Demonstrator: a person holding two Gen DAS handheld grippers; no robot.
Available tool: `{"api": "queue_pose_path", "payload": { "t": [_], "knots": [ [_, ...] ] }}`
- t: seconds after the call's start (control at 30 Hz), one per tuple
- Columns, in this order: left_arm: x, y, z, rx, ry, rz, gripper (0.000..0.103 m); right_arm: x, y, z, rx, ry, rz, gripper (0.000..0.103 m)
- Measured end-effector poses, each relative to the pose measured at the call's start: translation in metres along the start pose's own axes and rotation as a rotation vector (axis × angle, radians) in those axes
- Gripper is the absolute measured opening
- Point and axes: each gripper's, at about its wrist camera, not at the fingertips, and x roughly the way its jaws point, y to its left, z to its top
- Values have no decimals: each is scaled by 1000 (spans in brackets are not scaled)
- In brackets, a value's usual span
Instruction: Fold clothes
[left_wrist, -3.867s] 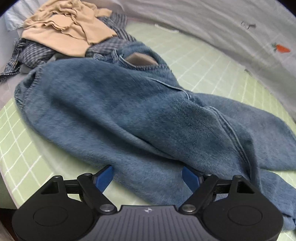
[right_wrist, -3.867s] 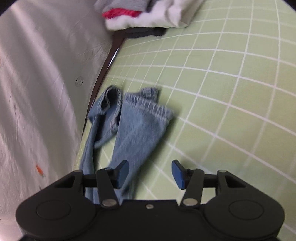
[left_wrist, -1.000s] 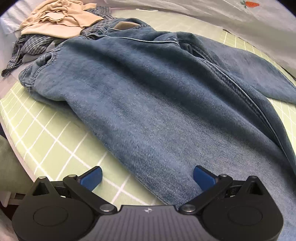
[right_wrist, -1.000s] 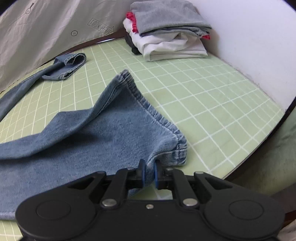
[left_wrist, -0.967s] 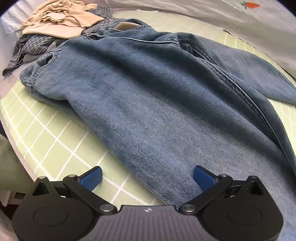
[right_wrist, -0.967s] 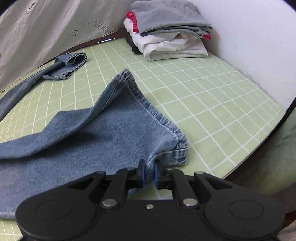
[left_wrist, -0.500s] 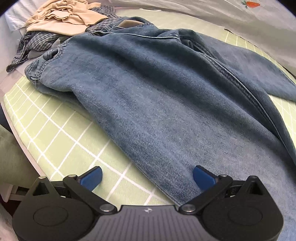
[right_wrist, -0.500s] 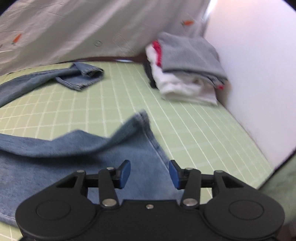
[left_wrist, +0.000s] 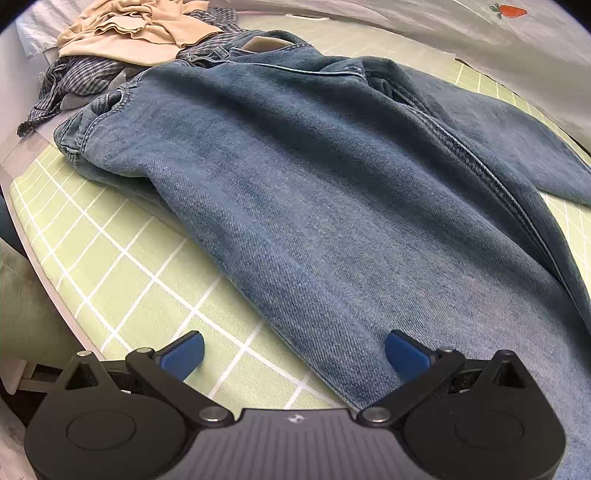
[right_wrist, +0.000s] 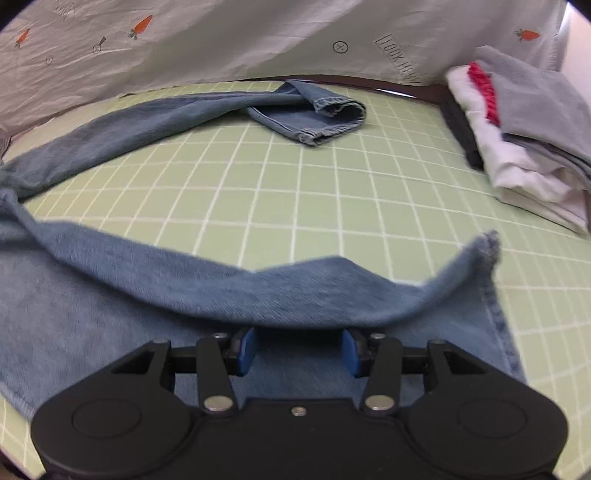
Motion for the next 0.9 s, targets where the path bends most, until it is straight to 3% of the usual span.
{"api": "queue_pose_path", "payload": {
  "t": [0.3,0.37,0.47,0.57,0.6,0.9],
  "knots": [
    [-1,-1,1,5,-5,-2,103,48,-29,54,146,-56,12,53],
    [-1,-1,2,6,-3,-3,103,55,-35,62,157,-58,-28,61],
    [-1,-2,2,5,-4,-3,103,64,-47,65,169,-50,-121,82],
    [-1,-3,3,0,-5,-1,103,60,-66,53,224,-55,-136,94],
    [-2,-4,3,-2,-5,0,103,59,-73,49,244,-48,-132,102],
    [-1,-8,8,-12,12,5,103,48,-84,24,226,-108,-149,103]
  ]
}}
